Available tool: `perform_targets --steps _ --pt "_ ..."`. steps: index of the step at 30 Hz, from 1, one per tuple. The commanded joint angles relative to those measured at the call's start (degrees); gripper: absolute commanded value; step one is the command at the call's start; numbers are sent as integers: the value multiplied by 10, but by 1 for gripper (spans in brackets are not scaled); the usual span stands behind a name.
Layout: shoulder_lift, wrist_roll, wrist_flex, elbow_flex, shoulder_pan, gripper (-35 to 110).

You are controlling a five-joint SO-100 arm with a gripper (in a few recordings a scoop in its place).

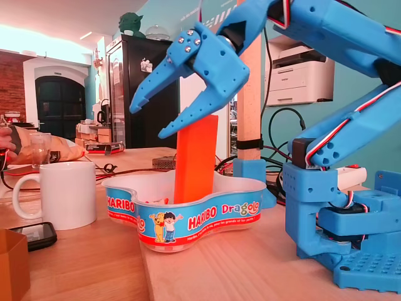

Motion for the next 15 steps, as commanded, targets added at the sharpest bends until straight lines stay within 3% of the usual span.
perform_targets --steps 1,6,15 --pt "-22 11 9 -49 12 15" --pt "-50 16 9 -63 15 9" --pt "-54 16 11 -47 15 12"
